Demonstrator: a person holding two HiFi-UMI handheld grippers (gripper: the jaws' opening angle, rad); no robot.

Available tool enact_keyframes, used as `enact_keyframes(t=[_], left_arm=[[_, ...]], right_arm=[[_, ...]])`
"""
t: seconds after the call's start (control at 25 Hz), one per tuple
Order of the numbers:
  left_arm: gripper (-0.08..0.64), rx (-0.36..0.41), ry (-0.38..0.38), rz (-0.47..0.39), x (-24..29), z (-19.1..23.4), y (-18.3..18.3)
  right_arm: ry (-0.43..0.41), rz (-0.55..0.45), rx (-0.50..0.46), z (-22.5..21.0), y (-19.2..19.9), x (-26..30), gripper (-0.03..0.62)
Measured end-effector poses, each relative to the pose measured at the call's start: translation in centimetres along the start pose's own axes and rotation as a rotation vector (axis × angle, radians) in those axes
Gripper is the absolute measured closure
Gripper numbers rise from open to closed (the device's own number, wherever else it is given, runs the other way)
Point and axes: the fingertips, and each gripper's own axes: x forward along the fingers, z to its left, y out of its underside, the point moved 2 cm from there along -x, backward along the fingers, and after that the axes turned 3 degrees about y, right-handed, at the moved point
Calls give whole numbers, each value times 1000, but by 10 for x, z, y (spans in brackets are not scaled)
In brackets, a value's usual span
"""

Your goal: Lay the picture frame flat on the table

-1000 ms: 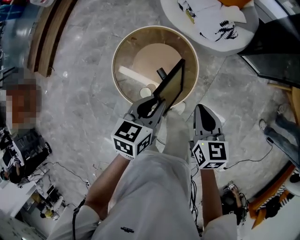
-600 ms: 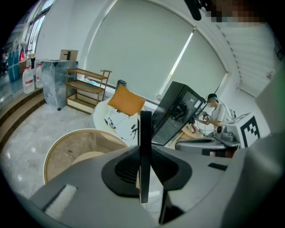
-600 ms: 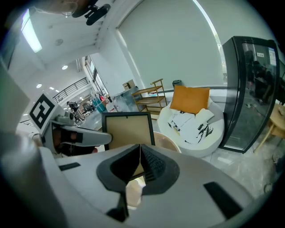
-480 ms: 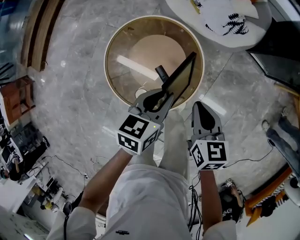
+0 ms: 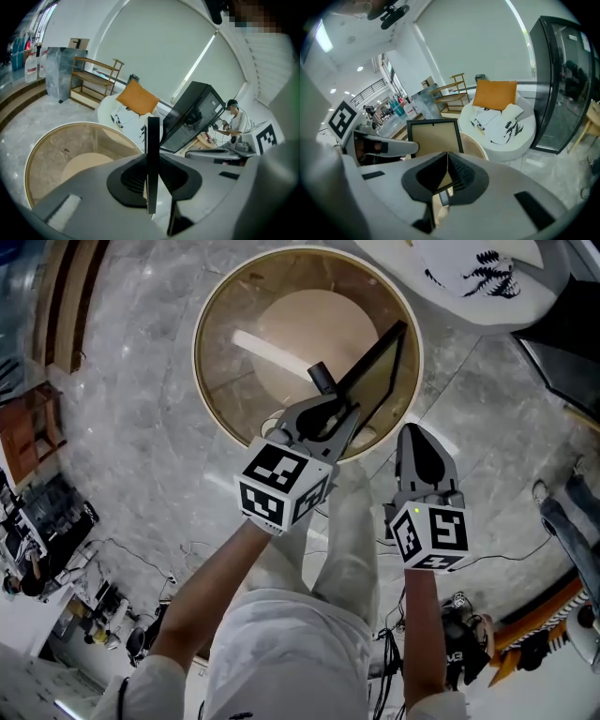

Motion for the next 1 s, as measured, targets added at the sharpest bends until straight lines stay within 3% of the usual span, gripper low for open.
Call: enact_keyframes(t=[0.28, 0.52, 0.88, 1.0], left_arm=[[492, -24, 34, 20, 44, 18, 10], [492, -102, 77, 38, 74, 34, 22], [491, -116, 122, 73, 98, 45, 36], [491, -129, 103, 75, 100, 49, 37]], right_arm=[[20, 16, 8, -22, 14, 25, 586], [30, 40, 26, -30, 33, 37, 586], [26, 52, 47, -30, 47, 47, 586], [24, 52, 46, -29, 45, 48, 586]])
